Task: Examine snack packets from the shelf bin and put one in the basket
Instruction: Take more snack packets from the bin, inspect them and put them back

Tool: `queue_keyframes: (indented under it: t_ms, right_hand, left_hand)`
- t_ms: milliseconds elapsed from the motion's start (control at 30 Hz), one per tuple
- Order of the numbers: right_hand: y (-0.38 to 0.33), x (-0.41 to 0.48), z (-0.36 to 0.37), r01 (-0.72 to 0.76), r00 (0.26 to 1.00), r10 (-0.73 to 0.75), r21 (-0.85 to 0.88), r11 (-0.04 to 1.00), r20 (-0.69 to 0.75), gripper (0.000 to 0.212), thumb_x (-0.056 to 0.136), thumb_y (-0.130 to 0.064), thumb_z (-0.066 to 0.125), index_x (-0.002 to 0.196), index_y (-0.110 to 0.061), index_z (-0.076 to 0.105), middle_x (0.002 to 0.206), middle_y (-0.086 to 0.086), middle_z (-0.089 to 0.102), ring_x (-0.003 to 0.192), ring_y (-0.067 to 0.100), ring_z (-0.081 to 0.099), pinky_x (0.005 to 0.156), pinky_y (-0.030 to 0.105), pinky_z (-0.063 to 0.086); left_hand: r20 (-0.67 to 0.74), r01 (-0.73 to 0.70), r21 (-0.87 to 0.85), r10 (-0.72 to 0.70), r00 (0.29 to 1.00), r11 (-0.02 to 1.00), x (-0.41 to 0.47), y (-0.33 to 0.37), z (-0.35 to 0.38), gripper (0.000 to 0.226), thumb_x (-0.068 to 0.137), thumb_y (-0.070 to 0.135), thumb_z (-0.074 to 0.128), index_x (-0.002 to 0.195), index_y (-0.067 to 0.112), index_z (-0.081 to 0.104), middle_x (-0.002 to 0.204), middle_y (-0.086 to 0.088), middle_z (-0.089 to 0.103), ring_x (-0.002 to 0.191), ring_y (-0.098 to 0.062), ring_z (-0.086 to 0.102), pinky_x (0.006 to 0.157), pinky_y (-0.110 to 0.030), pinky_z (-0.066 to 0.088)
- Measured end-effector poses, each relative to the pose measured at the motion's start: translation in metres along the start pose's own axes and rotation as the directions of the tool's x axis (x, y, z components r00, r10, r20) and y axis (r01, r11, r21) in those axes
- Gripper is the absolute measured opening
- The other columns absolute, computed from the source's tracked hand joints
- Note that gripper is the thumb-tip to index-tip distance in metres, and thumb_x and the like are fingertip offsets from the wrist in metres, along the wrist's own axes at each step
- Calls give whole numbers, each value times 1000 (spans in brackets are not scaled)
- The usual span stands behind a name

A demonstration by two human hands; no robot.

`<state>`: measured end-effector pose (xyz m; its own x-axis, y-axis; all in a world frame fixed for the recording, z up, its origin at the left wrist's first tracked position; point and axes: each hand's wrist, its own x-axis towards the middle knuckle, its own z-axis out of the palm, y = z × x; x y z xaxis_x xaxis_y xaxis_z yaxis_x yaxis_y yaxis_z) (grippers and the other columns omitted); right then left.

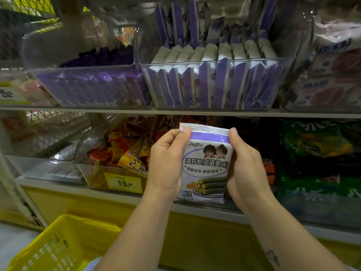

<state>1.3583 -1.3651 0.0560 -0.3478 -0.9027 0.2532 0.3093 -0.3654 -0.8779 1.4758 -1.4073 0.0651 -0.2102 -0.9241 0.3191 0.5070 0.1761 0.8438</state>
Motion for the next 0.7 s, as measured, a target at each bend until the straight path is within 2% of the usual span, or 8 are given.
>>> queue_keyframes:
  t_ms: [67, 133, 233, 300, 400, 500, 600, 700]
  right_hand:
    - [-1, 1, 0, -27, 999, 26, 9, 1000, 38, 47, 100, -43, 39, 92, -17, 77, 97, 16, 75, 93, 30, 72, 77, 40, 58]
    - [-2, 2, 0, -22, 996, 19, 25, 999, 87, 50, 101, -43, 36, 95, -15, 77, 101, 16, 74, 97, 30, 71, 82, 44, 56]
    - [-7, 4, -3, 38, 987, -36, -8, 999, 154, 47, 95, -45, 38, 101, -16, 75, 106, 10, 74, 102, 23, 70, 86, 38, 53]
    - [-10, 6, -7, 57, 982, -42, -80, 995, 186, 46, 90, -50, 39, 108, -22, 72, 109, 3, 74, 104, 17, 69, 84, 33, 51]
    - [-18, 7, -16, -23, 939, 101, -231, 973, 330, 42, 88, -52, 49, 111, -25, 72, 113, 1, 73, 107, 16, 68, 85, 39, 56]
    - [-24, 4, -23, -114, 847, 309, -420, 900, 432, 32, 86, -39, 64, 111, -21, 71, 111, 4, 73, 106, 21, 69, 90, 39, 56]
    - [-25, 2, -27, -177, 824, 378, -442, 879, 422, 42, 80, -35, 63, 113, -11, 68, 111, 11, 72, 107, 28, 68, 94, 47, 53]
    - [-31, 1, -28, -220, 834, 372, -373, 901, 408, 42, 82, -34, 58, 111, -5, 67, 109, 15, 73, 99, 26, 71, 84, 36, 59]
  left_hand:
    - [-20, 3, -21, -3, 1000, 1000, 0, 0, -1, 26, 91, 21, 59, 69, 20, 72, 75, -11, 73, 68, -23, 72, 61, -36, 60]
    - [-35, 14, -64, -16, 999, 998, 1, 1, -3, 27, 93, 20, 58, 69, 19, 71, 73, -9, 73, 67, -21, 72, 59, -34, 59]
    - [-77, 26, -133, -37, 996, 991, 2, 5, -7, 16, 90, 22, 59, 82, 10, 67, 75, -9, 73, 67, -19, 72, 57, -31, 57]
    - [-99, 35, -161, -51, 994, 986, 4, 6, -11, 17, 91, 22, 58, 90, 7, 66, 77, -10, 74, 69, -19, 72, 57, -31, 57]
    - [-128, 34, -194, -60, 990, 980, 6, 9, -15, 20, 93, 22, 57, 95, 4, 66, 80, -11, 74, 71, -20, 72, 59, -33, 59]
    - [-141, 80, -208, -111, 984, 975, 7, 10, -17, 26, 86, 27, 61, 97, 5, 67, 87, -14, 74, 77, -23, 72, 67, -41, 62]
    - [-68, 181, -150, -193, 979, 972, 9, 12, -21, 44, 79, 39, 62, 109, 7, 68, 103, -15, 74, 92, -26, 72, 76, -43, 61]
    - [149, 283, 1, -280, 948, 959, 10, 17, -32, 56, 82, 45, 61, 128, 12, 61, 123, -14, 67, 114, -31, 65, 91, -50, 55]
